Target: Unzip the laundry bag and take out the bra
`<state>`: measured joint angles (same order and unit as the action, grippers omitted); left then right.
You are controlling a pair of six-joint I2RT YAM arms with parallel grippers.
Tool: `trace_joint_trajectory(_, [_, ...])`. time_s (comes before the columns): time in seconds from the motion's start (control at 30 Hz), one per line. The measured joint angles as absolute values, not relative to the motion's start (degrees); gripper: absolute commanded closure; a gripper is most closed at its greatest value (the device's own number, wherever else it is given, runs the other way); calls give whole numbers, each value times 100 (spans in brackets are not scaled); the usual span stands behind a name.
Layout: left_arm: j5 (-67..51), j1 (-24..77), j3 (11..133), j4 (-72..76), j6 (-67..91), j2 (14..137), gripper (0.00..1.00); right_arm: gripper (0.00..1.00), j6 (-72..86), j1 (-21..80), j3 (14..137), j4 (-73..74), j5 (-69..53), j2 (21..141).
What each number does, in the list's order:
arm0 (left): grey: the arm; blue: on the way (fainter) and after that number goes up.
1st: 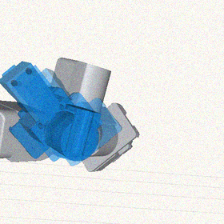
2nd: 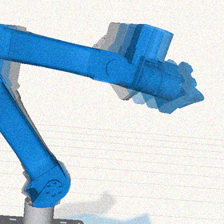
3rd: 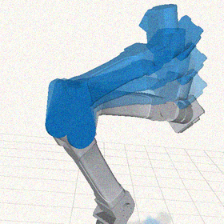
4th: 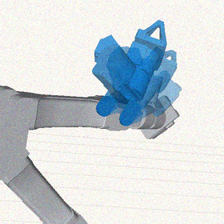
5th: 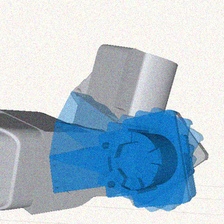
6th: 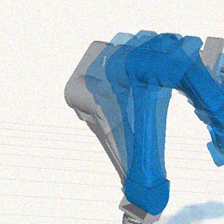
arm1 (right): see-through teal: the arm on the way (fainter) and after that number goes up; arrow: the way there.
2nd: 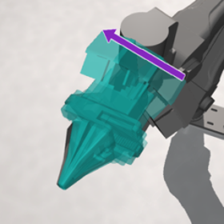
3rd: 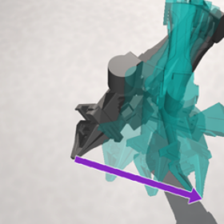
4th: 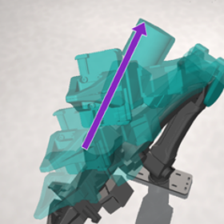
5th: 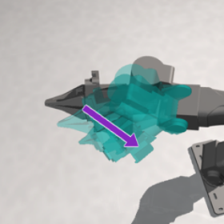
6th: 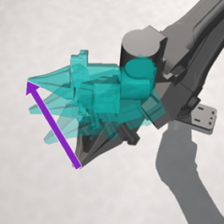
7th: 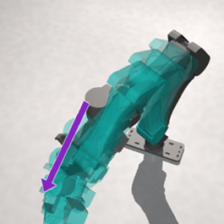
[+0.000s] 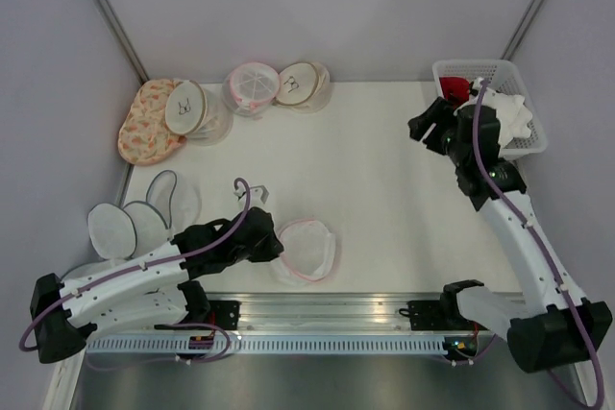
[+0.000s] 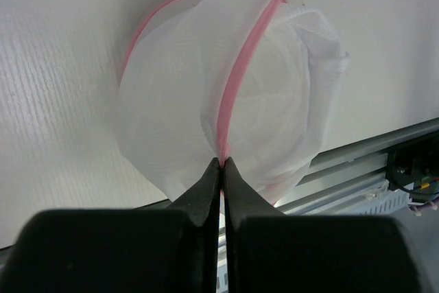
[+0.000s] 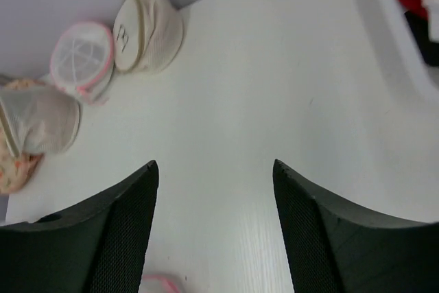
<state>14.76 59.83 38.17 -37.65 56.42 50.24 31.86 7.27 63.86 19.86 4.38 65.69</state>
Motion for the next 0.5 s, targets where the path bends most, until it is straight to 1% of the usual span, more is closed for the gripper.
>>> trace_joint_trajectory(0.03, [1514,5968,3817,-3765,5669,5024,98,31,3190,1050,6055,1955,421,6274])
trace_joint_trajectory(0.1, [1584,5953,3817,-3765,5717,5024,98,38,3188,1503,5448,1861,322,6003])
trace_joint_trajectory(0.13, [1627,5948,3817,-3765,5739,5022,98,44,3205,1721,5175,1863,303,5968])
trace_joint_trajectory(0.2, [1691,5946,3817,-3765,5769,5013,98,54,3258,2163,4644,1892,217,6005])
trace_joint_trajectory(0.23, [1726,5944,3817,-3767,5787,5000,98,66,3306,2432,4399,1929,198,5994])
trace_joint_trajectory(0.3, [1820,5937,3817,-3767,5811,4958,98,84,3385,2902,4080,2018,86,5953])
trace_joint_trajectory(0.33, [1857,5931,3817,-3767,5819,4936,98,90,3430,3135,3953,2043,25,5905])
trace_joint_trajectory(0.37, [1907,5922,3822,-3767,5826,4919,98,99,3485,3332,3846,2047,-38,5833])
trace_joint_trajectory(0.4, [1953,5920,3833,-3769,5828,4912,98,99,3527,3465,3754,2029,-69,5745])
trace_joint_trajectory(0.43, [1990,5916,3857,-3778,5833,4910,89,99,3586,3562,3675,2023,-82,5645])
trace_joint_trajectory(0.47, [2027,5916,3892,-3800,5839,4906,73,97,3627,3629,3601,2016,-91,5546])
trace_joint_trajectory(0.5, [2088,5916,3933,-3826,5865,4897,43,92,3649,3662,3553,2016,-113,5472])
